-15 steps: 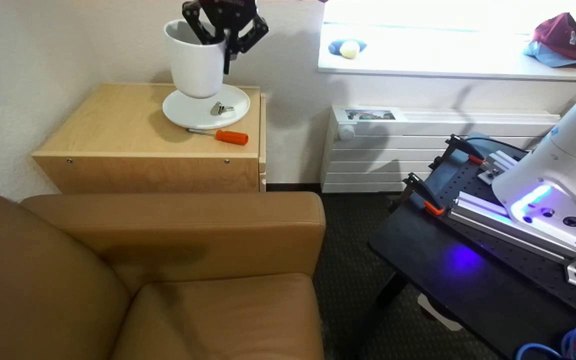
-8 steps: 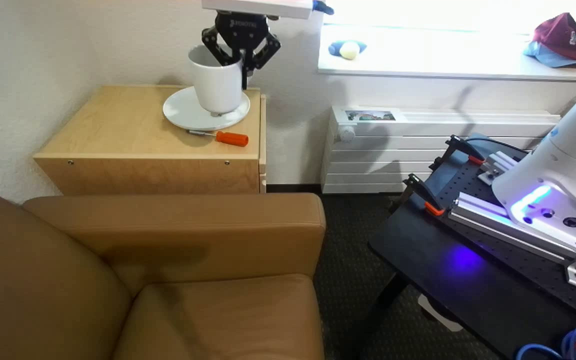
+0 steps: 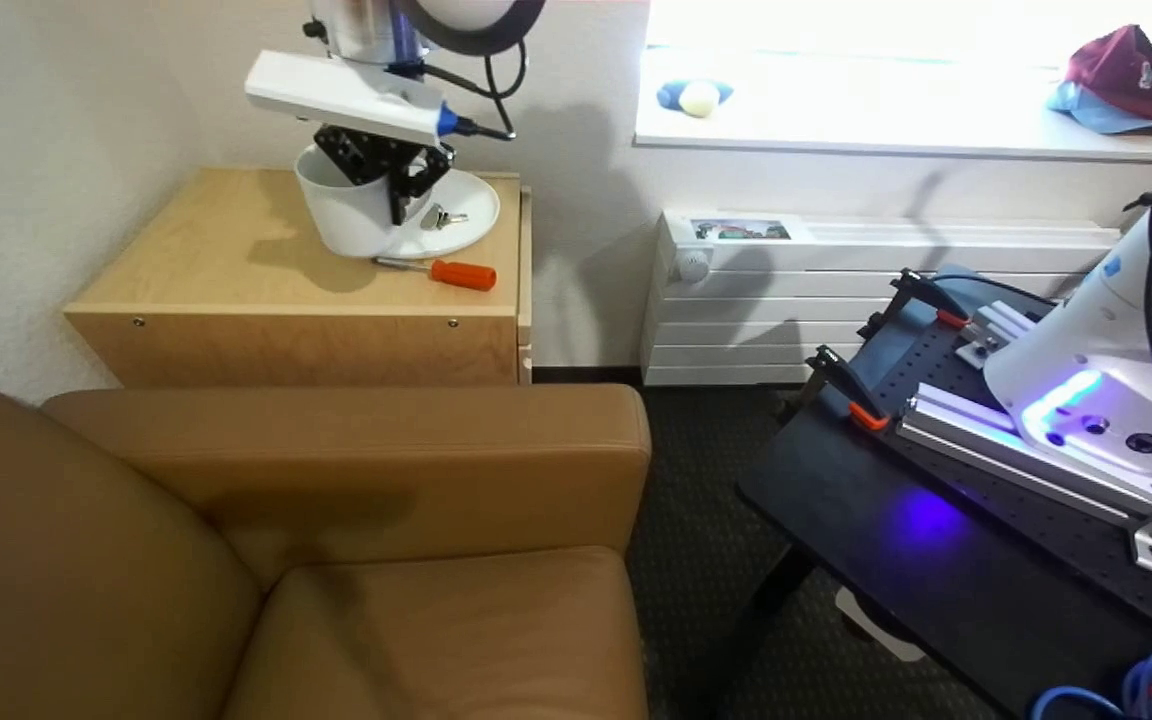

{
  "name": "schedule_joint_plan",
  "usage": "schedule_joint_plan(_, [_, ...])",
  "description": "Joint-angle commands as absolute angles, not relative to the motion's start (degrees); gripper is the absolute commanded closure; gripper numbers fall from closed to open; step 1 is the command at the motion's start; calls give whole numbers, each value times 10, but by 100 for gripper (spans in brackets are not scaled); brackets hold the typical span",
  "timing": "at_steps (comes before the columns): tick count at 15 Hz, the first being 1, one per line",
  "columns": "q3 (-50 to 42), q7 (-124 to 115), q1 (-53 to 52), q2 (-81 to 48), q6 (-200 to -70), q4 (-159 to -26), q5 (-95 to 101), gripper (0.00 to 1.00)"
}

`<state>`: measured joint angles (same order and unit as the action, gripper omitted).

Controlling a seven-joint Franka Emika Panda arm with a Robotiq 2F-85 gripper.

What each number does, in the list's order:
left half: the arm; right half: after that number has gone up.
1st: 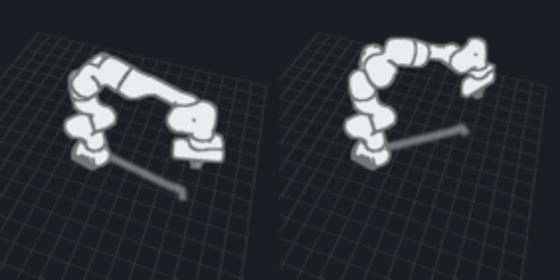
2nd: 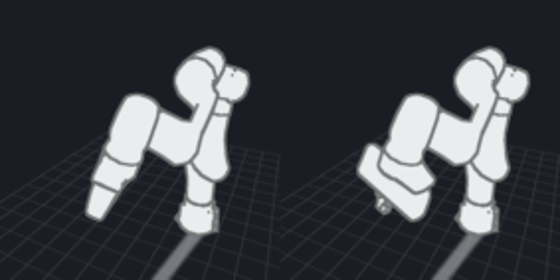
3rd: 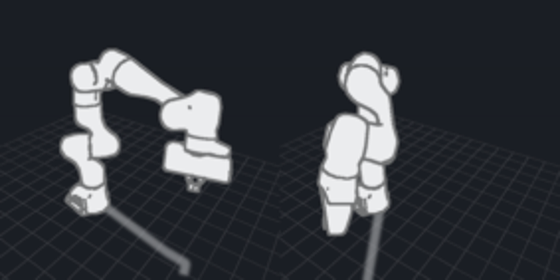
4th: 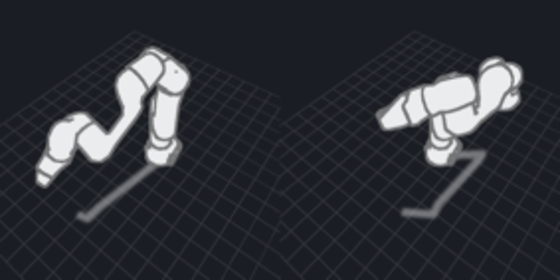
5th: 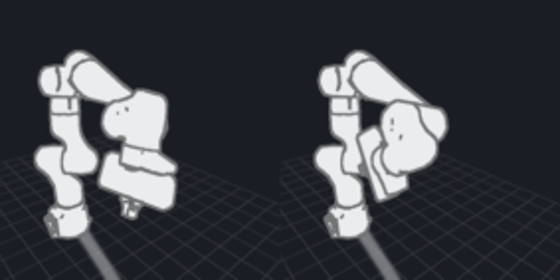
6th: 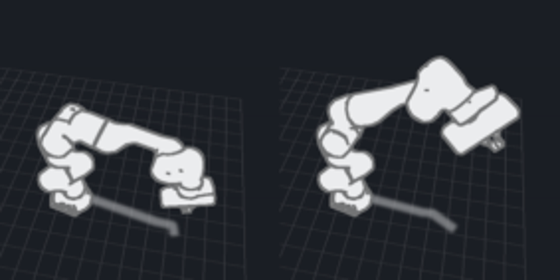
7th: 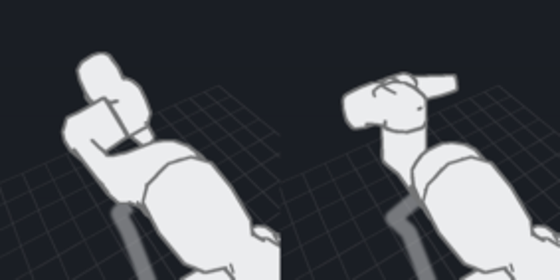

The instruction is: Move the cup from the window sill to the top of the cabinet

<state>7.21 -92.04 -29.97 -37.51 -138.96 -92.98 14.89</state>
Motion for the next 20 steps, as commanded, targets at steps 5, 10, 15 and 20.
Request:
schedule_joint_plan(5, [46, -964, -334, -453, -1387, -809, 122, 95])
schedule_joint_plan(10, [30, -991, -328, -514, -1328, -735, 100, 99])
schedule_joint_plan(15, [40, -1047, -297, -599, -1233, -588, 10, 99])
schedule_joint_plan(20, [39, -1089, -310, -643, -1217, -515, -3, 99])
